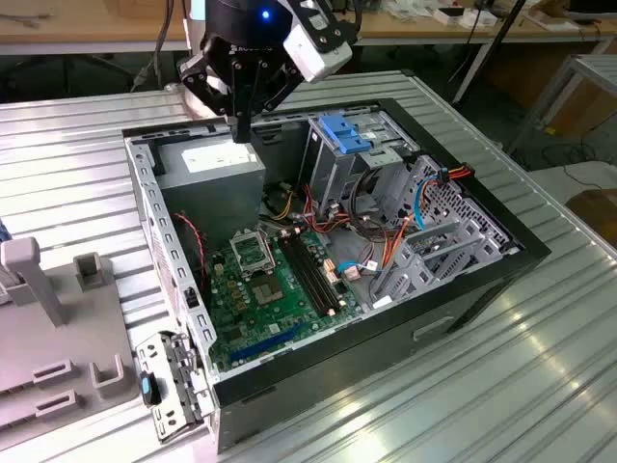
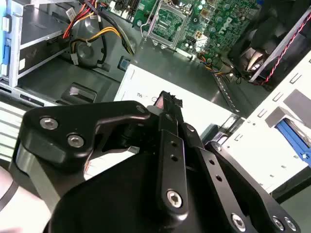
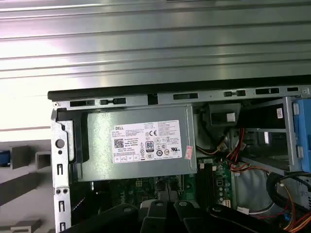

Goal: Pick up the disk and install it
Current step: 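Reach for the disk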

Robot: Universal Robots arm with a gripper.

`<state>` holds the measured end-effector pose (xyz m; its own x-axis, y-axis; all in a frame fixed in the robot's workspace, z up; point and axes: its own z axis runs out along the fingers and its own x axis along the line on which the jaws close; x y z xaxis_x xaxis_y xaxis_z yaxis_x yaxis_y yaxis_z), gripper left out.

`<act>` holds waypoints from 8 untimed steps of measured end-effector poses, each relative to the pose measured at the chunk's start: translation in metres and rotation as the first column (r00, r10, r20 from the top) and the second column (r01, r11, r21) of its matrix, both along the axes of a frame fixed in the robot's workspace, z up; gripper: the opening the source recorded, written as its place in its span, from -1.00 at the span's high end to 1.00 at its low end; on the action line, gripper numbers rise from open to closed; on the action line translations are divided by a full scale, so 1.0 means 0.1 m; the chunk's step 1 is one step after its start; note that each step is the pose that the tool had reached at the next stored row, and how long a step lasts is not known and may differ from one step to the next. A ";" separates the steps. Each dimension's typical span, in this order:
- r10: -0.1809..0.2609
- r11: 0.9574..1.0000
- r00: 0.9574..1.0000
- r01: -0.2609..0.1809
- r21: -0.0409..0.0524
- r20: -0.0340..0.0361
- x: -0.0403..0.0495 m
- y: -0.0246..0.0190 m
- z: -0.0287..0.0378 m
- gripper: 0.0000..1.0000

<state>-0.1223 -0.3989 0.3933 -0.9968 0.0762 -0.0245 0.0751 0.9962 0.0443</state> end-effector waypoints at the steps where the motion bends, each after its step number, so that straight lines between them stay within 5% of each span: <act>1: 0.000 1.000 1.000 0.000 0.000 0.000 -0.032 -0.001 0.000 0.79; 8: 0.000 1.000 1.000 0.000 0.000 0.000 -0.148 -0.001 0.000 0.79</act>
<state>-0.1371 -0.3989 0.3933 -0.9968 0.0760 -0.0245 0.0749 0.9962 0.0444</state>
